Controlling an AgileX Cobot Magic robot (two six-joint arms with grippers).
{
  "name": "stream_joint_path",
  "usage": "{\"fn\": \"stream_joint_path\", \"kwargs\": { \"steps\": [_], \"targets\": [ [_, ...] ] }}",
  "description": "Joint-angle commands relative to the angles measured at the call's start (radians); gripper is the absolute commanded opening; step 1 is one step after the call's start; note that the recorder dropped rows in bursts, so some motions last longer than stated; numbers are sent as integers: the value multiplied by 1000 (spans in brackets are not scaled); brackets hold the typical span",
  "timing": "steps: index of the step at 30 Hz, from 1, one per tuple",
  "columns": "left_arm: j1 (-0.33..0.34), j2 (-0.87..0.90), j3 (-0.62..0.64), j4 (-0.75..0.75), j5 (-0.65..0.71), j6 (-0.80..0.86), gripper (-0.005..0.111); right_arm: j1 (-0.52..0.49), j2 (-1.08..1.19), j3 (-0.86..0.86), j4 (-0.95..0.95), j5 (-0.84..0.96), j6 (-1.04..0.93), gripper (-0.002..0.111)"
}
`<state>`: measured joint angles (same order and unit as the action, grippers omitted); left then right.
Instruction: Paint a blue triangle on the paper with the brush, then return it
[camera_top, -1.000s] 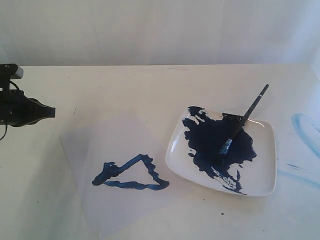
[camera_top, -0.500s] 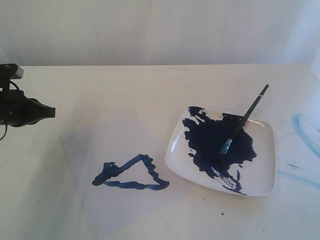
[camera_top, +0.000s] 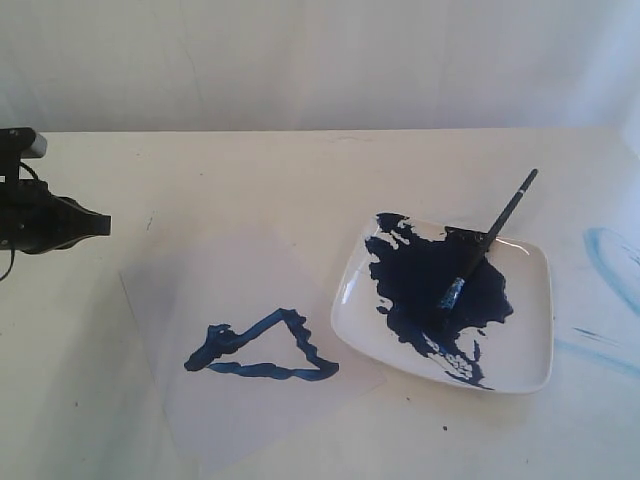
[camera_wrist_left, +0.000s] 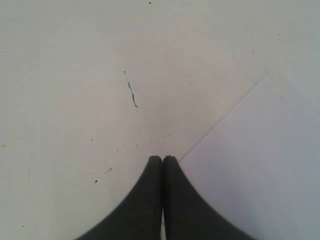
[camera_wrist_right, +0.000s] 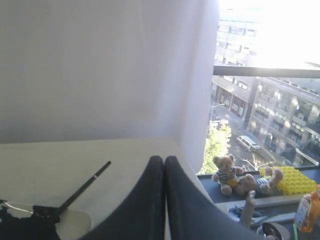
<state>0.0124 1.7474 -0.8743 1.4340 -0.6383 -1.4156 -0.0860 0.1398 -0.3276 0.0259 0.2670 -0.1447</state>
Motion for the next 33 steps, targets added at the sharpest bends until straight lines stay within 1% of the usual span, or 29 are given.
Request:
{"fn": "stream_joint_path", "kwargs": {
  "steps": [1,6,8,11,17,22,31,33],
  "targets": [
    [5,-12,5,9,12,3,0,-40,-47,133,39,-72,-8,0],
    [5,-12,5,9,12,3,0,-45,-83,287,49,-162,-8,0],
    [5,-12,5,9,12,3,0,-45,-83,322,49,-172,-8,0],
    [5,-12,5,9,12,3,0,-45,-85,328,49,-158,-8,0],
    [5,-12,5,9,12,3,0,-45,-140,328,-4,-44,-15,0],
    [5,-12,5,11,6,3,0,-42,-140,328,-26,57,-15,0],
    [5,-12,5,10,6,3,0,-43,-140,328,-26,75,-9,0],
    [5,-12,5,10,6,3,0,-43,-140,328,-26,75,35,0]
  ]
}}
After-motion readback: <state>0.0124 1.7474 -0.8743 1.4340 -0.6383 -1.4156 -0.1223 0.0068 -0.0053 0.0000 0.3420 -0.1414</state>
